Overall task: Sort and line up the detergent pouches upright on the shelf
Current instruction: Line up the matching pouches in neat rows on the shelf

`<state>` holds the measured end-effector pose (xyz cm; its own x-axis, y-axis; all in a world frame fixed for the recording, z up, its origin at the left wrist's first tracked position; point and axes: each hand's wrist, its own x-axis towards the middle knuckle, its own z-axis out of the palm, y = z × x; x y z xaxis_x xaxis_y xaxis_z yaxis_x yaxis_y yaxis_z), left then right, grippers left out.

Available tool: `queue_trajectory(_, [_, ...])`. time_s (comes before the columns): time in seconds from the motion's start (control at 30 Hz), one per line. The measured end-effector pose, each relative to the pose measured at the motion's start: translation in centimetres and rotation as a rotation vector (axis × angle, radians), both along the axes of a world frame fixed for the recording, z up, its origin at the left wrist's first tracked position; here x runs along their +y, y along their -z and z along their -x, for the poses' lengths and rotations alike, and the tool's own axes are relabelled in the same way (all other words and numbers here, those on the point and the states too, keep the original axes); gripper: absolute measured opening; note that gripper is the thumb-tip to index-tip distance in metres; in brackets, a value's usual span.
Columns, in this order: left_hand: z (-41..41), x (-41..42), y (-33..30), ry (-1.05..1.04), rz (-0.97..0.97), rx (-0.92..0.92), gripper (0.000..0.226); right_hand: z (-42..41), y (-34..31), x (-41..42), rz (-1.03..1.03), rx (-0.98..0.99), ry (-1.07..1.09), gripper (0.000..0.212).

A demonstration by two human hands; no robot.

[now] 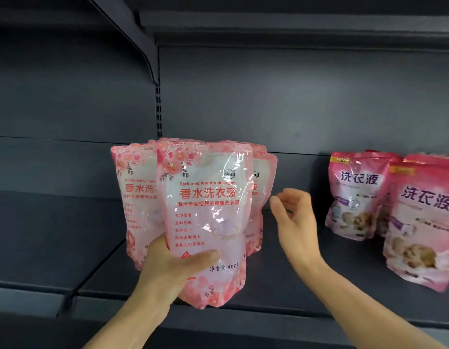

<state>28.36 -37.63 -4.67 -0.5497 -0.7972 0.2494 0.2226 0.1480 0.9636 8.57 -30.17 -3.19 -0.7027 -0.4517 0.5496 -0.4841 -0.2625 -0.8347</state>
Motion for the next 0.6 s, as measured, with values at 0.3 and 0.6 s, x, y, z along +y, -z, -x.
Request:
queue_trajectory(0.3, [4.3,-1.1,0.6,0.11,0.014,-0.091,0.044,-2.0,-1.3,2.4,-0.088,-0.01,-0.292,0.018])
queue_trajectory(0.6, [5.9,-2.2,0.9,0.194,0.068,-0.143,0.04,-1.2,-1.3,1.3,-0.067,-0.017,-0.105,0.014])
